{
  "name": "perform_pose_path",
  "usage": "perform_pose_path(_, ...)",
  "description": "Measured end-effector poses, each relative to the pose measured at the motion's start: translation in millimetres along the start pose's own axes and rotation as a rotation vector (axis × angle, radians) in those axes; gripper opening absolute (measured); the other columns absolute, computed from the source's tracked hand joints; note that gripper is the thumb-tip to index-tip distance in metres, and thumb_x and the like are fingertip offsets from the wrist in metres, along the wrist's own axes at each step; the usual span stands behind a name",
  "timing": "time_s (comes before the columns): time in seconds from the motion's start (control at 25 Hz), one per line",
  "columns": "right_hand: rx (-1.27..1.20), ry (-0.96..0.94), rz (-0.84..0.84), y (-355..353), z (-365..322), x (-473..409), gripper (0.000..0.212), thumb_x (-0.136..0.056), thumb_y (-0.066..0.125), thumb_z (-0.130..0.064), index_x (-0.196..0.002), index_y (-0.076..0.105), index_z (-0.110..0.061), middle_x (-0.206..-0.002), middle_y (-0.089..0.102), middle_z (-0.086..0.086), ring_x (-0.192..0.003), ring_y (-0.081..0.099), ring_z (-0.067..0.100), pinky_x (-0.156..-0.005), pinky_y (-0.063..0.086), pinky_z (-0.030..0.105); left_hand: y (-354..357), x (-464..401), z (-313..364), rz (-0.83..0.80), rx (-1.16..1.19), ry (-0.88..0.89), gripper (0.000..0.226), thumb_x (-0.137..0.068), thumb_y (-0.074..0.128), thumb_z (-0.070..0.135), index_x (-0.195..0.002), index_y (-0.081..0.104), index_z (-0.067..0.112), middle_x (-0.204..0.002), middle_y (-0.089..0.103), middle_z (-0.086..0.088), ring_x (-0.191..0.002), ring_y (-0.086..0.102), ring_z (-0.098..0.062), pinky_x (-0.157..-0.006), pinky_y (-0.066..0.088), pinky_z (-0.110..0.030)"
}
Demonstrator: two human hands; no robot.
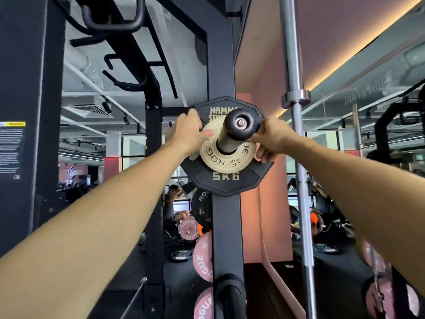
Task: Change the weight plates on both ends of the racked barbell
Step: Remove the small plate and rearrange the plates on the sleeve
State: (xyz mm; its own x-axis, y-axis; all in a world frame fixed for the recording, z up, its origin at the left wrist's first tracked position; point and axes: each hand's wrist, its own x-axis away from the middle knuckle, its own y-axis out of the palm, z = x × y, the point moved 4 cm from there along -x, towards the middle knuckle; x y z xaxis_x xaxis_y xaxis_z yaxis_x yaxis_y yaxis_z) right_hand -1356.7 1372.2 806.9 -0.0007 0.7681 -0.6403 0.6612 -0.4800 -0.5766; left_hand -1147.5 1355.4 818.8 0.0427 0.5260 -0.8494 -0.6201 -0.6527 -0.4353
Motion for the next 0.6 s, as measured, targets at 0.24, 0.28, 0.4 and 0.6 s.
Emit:
perform_pose_path(0.24,-0.025,0.036,0.010,3.6,9.3,-11.0,0.033,-0.097,0.059,-0.029,-0.081,0.057,0.000,-0.067,0.069,0.020,-0.049,0.064,0.029,-0.040,0.052,0.029,12.3,-14.1,2.0,0.029,0.036,0.020,0.014,-0.085,0.052,0.013,-0.095,0.043,0.013,-0.106,0.055,-0.011,-0.092,0.051,-0.034,-0.075,0.041,-0.040)
perform_pose_path(0.28,-0.020,0.043,0.035,4.9,6.7,-7.1,0.033,-0.098,0.058,-0.028,-0.078,0.056,-0.001,-0.065,0.067,0.019,-0.049,0.063,0.028,-0.040,0.054,0.030,11.7,-12.3,2.3,0.024,0.045,0.012,0.015,-0.086,0.054,0.014,-0.095,0.043,0.013,-0.108,0.056,-0.011,-0.095,0.052,-0.035,-0.075,0.042,-0.041)
perform_pose_path(0.4,0.049,0.043,0.116,12.8,4.0,4.8,0.028,-0.099,0.057,-0.027,-0.082,0.055,-0.006,-0.067,0.065,0.016,-0.053,0.063,0.030,-0.052,0.059,0.038,9.6,1.8,2.3,-0.008,0.025,-0.032,0.026,-0.087,0.066,0.022,-0.099,0.043,0.018,-0.111,0.051,-0.007,-0.101,0.053,-0.032,-0.083,0.046,-0.045)
perform_pose_path(0.6,0.371,0.057,0.037,16.7,15.5,43.9,0.035,-0.092,0.065,-0.041,-0.097,0.051,-0.010,-0.101,0.068,0.017,-0.088,0.063,0.033,-0.075,0.051,0.039,-2.4,40.0,-13.3,-0.175,-0.074,-0.089,0.055,-0.076,0.079,0.016,-0.120,0.047,0.023,-0.120,0.048,-0.006,-0.102,0.054,-0.027,-0.083,0.047,-0.040)
